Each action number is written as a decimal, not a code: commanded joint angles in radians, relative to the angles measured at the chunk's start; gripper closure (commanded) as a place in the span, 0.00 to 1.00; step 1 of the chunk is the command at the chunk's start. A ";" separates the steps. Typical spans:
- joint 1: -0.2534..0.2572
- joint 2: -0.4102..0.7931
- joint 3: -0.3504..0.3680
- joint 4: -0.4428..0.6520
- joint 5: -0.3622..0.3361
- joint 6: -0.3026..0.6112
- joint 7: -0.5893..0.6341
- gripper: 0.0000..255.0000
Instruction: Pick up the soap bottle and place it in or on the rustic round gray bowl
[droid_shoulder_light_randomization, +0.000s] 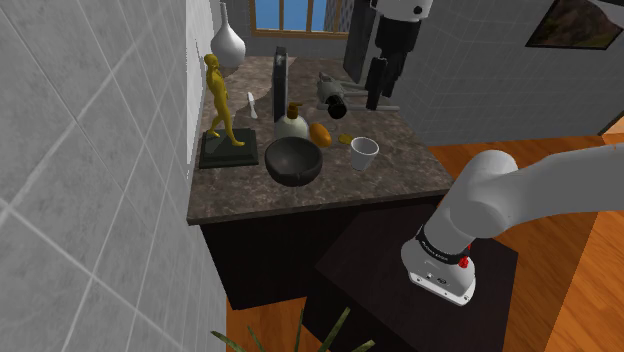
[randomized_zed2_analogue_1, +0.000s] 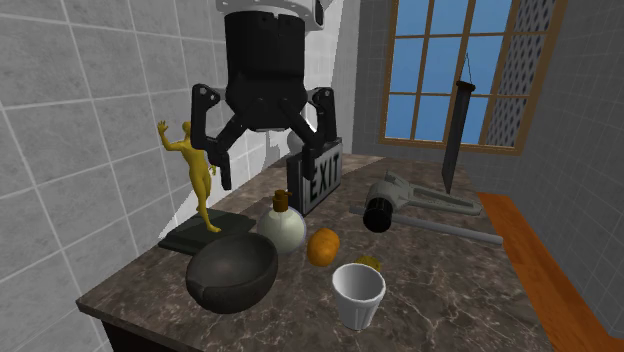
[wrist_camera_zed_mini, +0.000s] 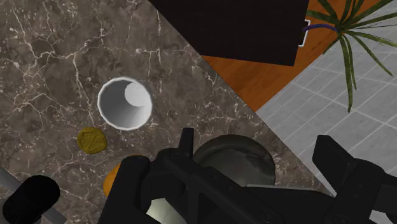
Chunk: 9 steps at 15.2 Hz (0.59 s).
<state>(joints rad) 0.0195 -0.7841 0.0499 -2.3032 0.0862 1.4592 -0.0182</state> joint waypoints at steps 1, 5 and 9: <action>0.000 0.000 0.000 0.000 0.000 0.000 0.000 0.00; -0.010 0.122 -0.012 0.014 -0.022 0.110 -0.030 0.00; -0.021 0.255 -0.023 0.051 -0.041 0.210 -0.056 0.00</action>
<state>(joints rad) 0.0025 -0.5673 0.0321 -2.2695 0.0516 1.6458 -0.0646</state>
